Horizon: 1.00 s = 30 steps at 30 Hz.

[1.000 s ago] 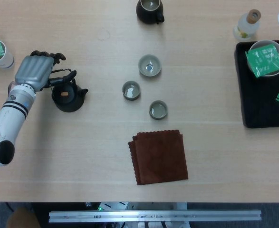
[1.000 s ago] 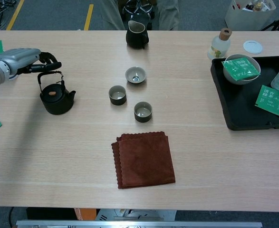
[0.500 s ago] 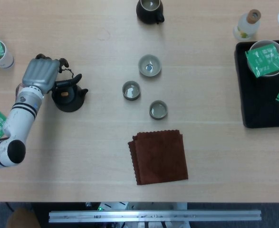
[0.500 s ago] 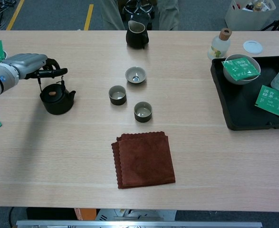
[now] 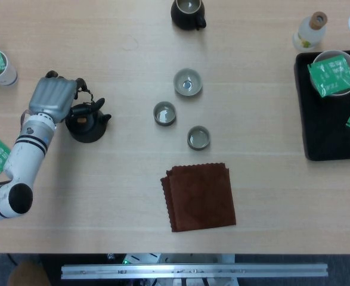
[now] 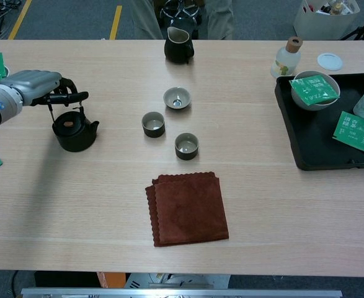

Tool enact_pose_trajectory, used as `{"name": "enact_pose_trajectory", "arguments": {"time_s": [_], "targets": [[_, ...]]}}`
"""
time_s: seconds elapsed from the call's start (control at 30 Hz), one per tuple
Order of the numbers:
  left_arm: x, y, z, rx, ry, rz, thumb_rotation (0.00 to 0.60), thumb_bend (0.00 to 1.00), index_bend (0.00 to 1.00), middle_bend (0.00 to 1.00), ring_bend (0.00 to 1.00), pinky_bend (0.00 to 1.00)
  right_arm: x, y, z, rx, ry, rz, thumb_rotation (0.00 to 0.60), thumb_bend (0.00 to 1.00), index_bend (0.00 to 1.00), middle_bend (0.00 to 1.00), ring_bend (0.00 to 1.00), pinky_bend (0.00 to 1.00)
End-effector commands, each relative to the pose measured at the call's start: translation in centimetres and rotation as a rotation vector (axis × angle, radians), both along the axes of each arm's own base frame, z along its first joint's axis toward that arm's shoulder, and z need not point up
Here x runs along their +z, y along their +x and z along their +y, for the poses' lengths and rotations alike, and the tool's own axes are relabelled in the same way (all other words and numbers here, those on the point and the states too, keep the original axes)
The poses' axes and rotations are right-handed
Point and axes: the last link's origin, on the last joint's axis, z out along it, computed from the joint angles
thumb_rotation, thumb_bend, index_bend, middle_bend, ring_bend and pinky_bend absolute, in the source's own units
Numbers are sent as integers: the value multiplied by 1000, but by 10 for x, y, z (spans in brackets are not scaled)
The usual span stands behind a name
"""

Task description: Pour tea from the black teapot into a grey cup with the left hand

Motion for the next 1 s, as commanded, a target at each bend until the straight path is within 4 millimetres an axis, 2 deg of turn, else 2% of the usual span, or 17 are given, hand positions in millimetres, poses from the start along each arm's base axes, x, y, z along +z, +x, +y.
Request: {"name": "enact_pose_trajectory", "arguments": {"time_s": [0.03,0.63,1.0], "targets": [[3,2,-2,-12,6,2,0,175,307,410,298,135,1,0,1,1,-3,-2,600,72,223,307,180,235],[10,7,-17,-76,8,40,0,174,416,494,352,135,2,-2,3,0,-7,-8,600,73,223,309,180,235],[7,7,-19,-73,-10,72,0,175,481,569,408,134,1,-4,3,-7,-5,-9,600,72,223,309,180,234]]}}
